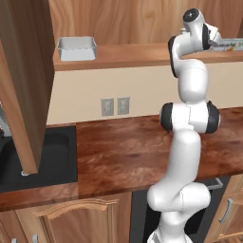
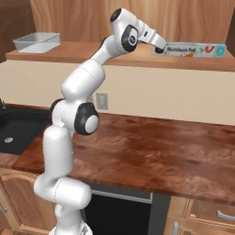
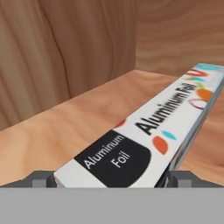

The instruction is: Retrieve the tupperware and aluminum foil from the cabinet and place them on the dining counter near the plate with lemon wedge and broccoli to prepare for storing leftovers.

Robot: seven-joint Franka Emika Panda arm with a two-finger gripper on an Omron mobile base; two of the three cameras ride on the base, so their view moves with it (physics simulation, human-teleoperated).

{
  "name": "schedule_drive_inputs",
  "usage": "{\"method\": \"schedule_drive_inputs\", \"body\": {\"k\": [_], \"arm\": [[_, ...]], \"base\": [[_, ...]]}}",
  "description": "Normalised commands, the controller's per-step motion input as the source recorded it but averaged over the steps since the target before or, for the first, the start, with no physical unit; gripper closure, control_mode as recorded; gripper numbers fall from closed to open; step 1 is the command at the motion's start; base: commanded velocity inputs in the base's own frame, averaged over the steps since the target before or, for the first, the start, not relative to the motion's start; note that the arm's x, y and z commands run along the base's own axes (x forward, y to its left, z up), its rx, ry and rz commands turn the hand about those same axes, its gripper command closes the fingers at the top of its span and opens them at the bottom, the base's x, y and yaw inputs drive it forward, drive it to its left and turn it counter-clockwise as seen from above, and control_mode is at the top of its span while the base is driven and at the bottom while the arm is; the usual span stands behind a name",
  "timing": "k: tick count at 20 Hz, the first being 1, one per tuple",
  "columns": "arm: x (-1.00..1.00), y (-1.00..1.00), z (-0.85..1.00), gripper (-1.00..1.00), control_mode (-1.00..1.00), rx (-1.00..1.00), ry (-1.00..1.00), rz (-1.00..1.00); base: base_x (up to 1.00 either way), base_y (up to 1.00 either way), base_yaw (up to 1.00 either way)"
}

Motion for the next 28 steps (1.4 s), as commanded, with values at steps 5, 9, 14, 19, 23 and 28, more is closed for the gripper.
{"method": "schedule_drive_inputs", "body": {"k": [5,9,14,19,23,28], "arm": [[0.09,-0.16,-0.48,-1.00,-1.00,0.00,0.00,0.00],[0.06,-0.13,-0.41,1.00,-1.00,0.00,-0.01,0.00],[0.10,0.00,-0.13,1.00,-1.00,0.00,-0.02,0.00],[0.00,0.00,-0.07,1.00,-1.00,0.00,-0.01,0.00],[-0.34,0.03,-0.09,1.00,-1.00,0.00,-0.13,0.00],[-0.84,0.28,0.00,1.00,-1.00,-0.03,-0.18,0.01]], "base": [[0.00,0.00,0.00],[0.00,0.00,0.00],[0.00,0.00,0.00],[0.00,0.00,0.00],[0.00,0.00,0.00],[0.00,0.00,0.00]]}}
